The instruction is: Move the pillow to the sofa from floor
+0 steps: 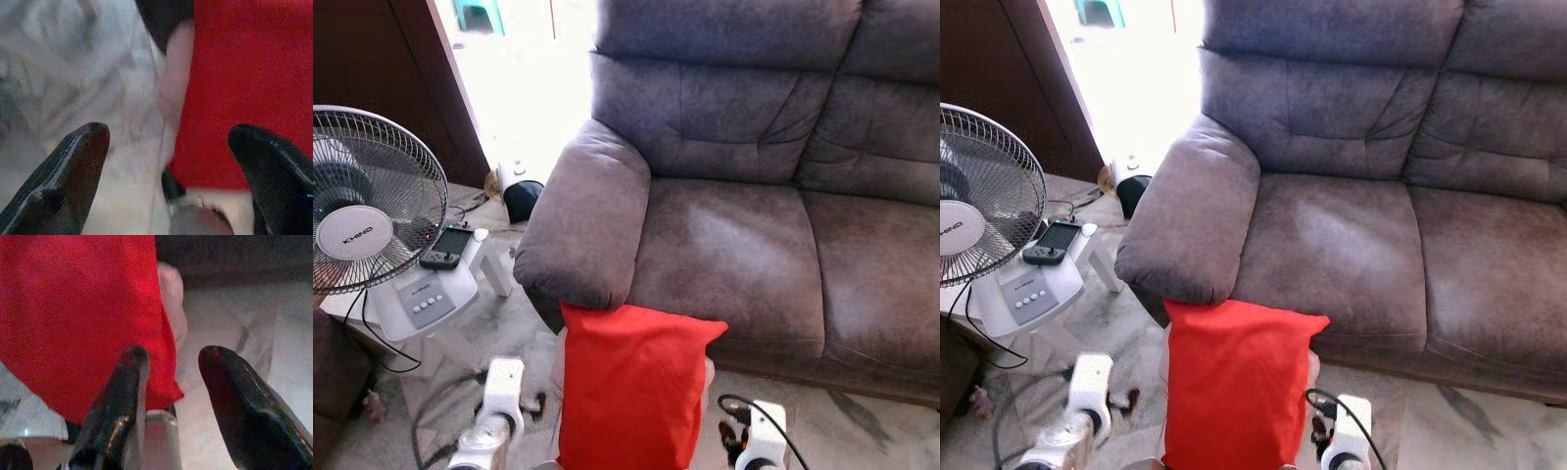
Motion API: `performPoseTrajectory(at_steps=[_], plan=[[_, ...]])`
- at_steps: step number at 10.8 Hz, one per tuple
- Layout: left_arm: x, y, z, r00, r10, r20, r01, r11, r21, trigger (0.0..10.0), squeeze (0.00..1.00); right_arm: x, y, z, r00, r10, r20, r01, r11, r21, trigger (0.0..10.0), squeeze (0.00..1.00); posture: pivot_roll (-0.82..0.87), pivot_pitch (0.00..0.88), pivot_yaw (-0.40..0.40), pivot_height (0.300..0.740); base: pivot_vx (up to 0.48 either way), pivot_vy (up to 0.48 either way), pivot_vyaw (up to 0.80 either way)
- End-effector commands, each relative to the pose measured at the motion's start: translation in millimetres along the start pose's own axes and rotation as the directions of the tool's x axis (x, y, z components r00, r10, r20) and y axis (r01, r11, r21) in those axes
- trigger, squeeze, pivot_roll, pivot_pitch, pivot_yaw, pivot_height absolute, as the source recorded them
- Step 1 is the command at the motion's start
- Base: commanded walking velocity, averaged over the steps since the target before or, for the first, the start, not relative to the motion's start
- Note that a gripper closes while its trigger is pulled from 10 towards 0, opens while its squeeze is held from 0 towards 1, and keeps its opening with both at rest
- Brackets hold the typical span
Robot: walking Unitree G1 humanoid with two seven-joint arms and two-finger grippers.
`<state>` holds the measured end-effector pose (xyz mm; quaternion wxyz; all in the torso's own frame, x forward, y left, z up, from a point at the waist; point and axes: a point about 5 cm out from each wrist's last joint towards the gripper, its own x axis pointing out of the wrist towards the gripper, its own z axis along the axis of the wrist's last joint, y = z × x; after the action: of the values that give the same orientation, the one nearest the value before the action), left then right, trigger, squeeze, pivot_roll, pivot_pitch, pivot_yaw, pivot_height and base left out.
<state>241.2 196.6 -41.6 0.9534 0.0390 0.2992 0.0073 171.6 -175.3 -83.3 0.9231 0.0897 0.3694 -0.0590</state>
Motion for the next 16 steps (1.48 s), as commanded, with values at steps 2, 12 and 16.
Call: performPoseTrajectory(at_steps=[2,12,16], plan=[[-2.8,8.4,27,0.975,0.012,0.223,-0.007,1.0,-0.024,10.0,0.0,1.7,-1.3,34,0.974,0.018,0.227,-0.02,1.0,0.007,10.0,0.0,0.03,0.06,-0.018,0.719,0.0,0.0,0.0],[-76.0,-4.7,116,0.744,0.021,0.668,-0.004,1.0,-0.027,10.0,0.0,-79.7,12.1,182,0.61,0.048,0.791,-0.027,0.999,-0.039,10.0,0.0,-0.01,0.074,-0.038,0.719,0.0,0.0,0.0],[-67.3,-11.5,127,0.753,-0.049,0.656,0.029,0.999,0.042,10.0,0.0,-78.2,15.8,184,0.643,0.053,0.764,-0.026,0.999,-0.047,10.0,0.0,-0.02,0.051,-0.029,0.719,0.0,0.0,0.0]])
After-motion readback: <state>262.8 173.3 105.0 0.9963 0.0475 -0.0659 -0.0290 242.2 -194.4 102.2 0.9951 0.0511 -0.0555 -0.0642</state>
